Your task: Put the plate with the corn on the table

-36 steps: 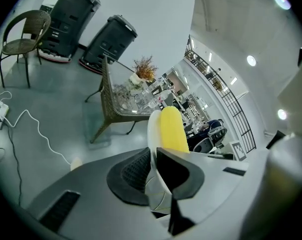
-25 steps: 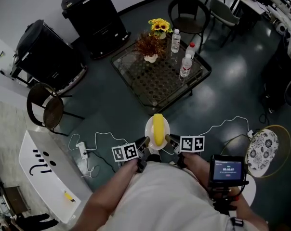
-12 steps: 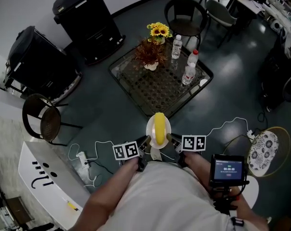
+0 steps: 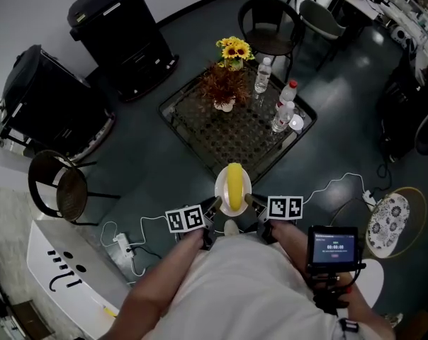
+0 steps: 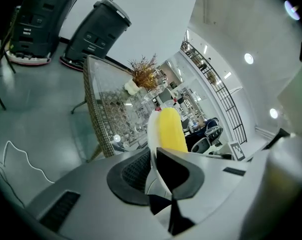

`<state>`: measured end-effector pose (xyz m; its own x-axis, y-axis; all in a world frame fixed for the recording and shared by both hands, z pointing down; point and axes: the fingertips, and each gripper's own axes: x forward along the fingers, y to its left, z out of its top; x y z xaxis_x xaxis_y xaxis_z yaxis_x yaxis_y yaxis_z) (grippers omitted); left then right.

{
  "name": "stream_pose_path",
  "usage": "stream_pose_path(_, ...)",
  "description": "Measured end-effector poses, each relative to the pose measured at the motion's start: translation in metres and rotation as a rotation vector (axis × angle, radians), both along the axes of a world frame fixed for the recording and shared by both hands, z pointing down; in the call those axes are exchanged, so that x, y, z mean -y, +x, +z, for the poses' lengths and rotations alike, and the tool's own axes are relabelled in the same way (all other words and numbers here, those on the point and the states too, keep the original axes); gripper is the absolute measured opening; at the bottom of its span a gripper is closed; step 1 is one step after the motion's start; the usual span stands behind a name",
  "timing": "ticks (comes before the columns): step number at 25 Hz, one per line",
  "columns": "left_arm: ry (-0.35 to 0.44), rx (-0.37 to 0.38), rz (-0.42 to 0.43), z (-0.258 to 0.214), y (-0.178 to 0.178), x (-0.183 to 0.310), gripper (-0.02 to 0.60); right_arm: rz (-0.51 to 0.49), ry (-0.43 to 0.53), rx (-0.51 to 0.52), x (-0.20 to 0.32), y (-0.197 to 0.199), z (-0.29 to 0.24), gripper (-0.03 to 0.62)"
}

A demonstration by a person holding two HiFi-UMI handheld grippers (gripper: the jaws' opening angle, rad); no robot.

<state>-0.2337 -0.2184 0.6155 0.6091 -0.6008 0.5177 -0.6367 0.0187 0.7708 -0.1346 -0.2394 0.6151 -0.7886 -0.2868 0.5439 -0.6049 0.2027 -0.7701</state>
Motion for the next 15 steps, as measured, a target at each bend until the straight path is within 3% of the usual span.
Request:
stream_pose_path(10, 0.002, 0.002, -0.058, 0.006, -0.037, 0.02, 0.044, -0.065, 0.017, -0.023, 0.028, -0.037, 0.009, 0.044)
stream_pose_path(15, -0.008, -0.006, -0.089, 0.007, -0.038, 0.024, 0.044, -0.103, -0.004, -0.037, 0.033, -0.04, 0.009, 0.044)
